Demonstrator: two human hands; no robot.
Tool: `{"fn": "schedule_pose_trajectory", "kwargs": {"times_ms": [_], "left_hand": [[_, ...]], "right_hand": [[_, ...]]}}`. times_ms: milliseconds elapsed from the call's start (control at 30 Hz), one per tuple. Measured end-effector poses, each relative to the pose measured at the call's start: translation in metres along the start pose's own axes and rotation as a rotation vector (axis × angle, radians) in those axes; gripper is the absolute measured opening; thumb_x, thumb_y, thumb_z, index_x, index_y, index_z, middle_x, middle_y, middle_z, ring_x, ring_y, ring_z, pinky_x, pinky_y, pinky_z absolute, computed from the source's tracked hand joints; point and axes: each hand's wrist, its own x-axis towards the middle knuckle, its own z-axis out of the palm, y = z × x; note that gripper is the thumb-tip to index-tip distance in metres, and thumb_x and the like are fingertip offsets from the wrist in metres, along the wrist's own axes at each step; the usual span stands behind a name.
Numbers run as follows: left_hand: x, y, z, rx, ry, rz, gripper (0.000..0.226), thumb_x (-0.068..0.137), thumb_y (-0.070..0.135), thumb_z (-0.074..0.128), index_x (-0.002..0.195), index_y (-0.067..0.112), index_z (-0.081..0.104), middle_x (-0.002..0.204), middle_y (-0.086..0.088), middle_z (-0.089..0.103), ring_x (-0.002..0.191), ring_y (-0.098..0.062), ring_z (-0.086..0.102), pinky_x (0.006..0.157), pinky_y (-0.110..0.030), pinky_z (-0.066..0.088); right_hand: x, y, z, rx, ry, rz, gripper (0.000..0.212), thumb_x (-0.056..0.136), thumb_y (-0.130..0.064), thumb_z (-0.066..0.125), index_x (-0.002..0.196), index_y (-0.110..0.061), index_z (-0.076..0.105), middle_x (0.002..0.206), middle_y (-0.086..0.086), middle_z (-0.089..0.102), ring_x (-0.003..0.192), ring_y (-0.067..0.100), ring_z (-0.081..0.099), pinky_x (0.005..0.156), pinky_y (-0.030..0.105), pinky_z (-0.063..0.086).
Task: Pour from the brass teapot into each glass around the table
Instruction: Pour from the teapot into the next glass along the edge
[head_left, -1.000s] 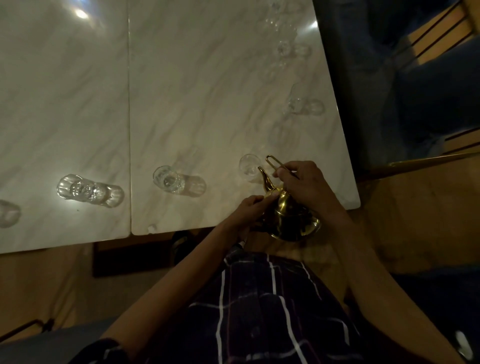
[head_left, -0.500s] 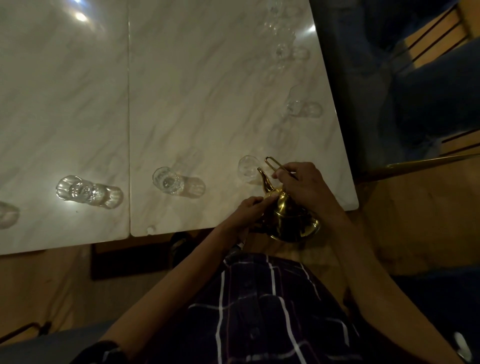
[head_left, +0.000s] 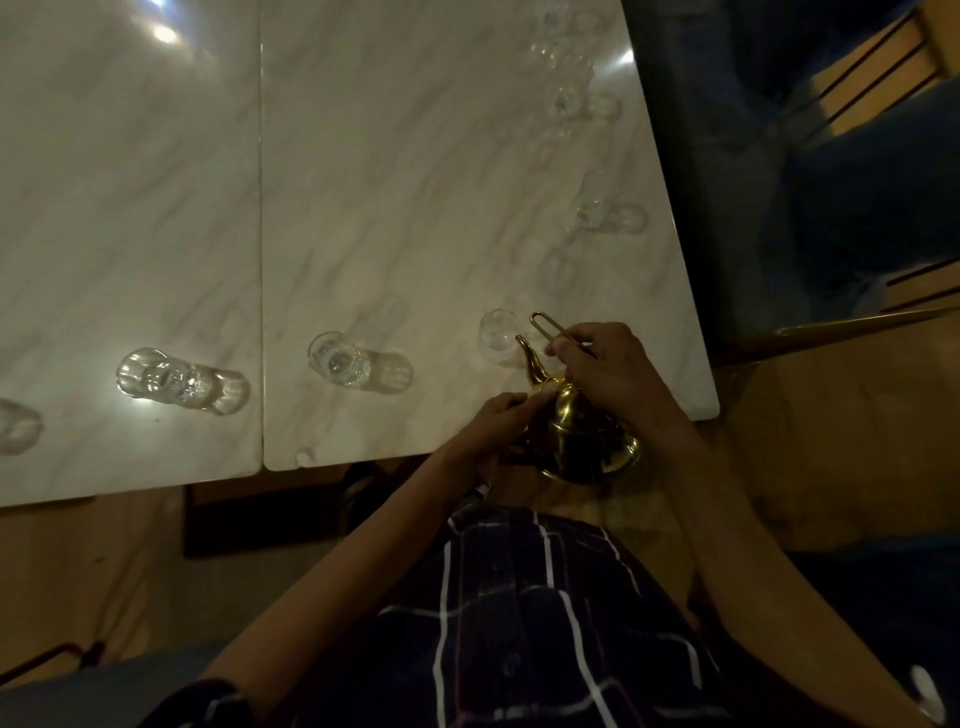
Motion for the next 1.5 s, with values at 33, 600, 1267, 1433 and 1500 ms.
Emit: {"fn": "schedule_pose_trajectory", "kwargs": {"times_ms": [33, 600, 1267, 1433, 1500], "left_hand": [[0.0, 0.001, 0.0, -0.006, 0.0, -0.001, 0.075, 0.075, 0.075, 0.072, 0.113, 0.01, 0.077, 0.112, -0.011, 0.077, 0.105, -0.031, 0.075, 0.097, -0.057, 0.059], [-0.009, 0.009, 0.002, 0.017, -0.03, -0.009, 0.065, 0.091, 0.067, 0.064, 0.118, 0.009, 0.075, 0.115, -0.01, 0.076, 0.104, -0.029, 0.075, 0.096, -0.052, 0.061], [-0.009, 0.008, 0.001, -0.011, -0.018, -0.027, 0.065, 0.09, 0.068, 0.067, 0.116, 0.009, 0.076, 0.102, -0.005, 0.074, 0.098, -0.027, 0.073, 0.095, -0.053, 0.061], [-0.012, 0.012, 0.002, 0.054, -0.002, 0.006, 0.062, 0.095, 0.064, 0.063, 0.117, 0.008, 0.075, 0.114, -0.011, 0.075, 0.108, -0.033, 0.073, 0.1, -0.058, 0.057], [-0.012, 0.014, 0.001, 0.063, 0.001, 0.014, 0.062, 0.096, 0.062, 0.062, 0.119, 0.006, 0.074, 0.119, -0.014, 0.074, 0.111, -0.034, 0.072, 0.101, -0.059, 0.057]], "right_hand": [[0.0, 0.0, 0.0, -0.002, 0.001, 0.0, 0.026, 0.097, -0.024, 0.058, 0.096, -0.007, 0.077, 0.087, 0.005, 0.075, 0.082, 0.015, 0.068, 0.079, 0.038, 0.054], [-0.001, -0.002, -0.003, -0.016, 0.006, 0.001, 0.026, 0.096, -0.025, 0.058, 0.097, -0.008, 0.077, 0.083, 0.001, 0.071, 0.084, 0.018, 0.068, 0.082, 0.044, 0.057], [-0.003, -0.006, -0.003, -0.004, -0.008, 0.012, 0.025, 0.097, -0.024, 0.057, 0.098, -0.009, 0.077, 0.074, -0.01, 0.065, 0.08, 0.014, 0.065, 0.079, 0.039, 0.054], [-0.003, -0.006, -0.002, -0.011, 0.0, 0.003, 0.025, 0.097, -0.024, 0.057, 0.096, -0.009, 0.077, 0.082, 0.0, 0.072, 0.083, 0.017, 0.068, 0.08, 0.042, 0.056], [-0.002, -0.006, -0.002, -0.014, -0.003, 0.002, 0.025, 0.097, -0.025, 0.056, 0.096, -0.01, 0.077, 0.084, 0.001, 0.072, 0.083, 0.016, 0.068, 0.08, 0.041, 0.056]]}}
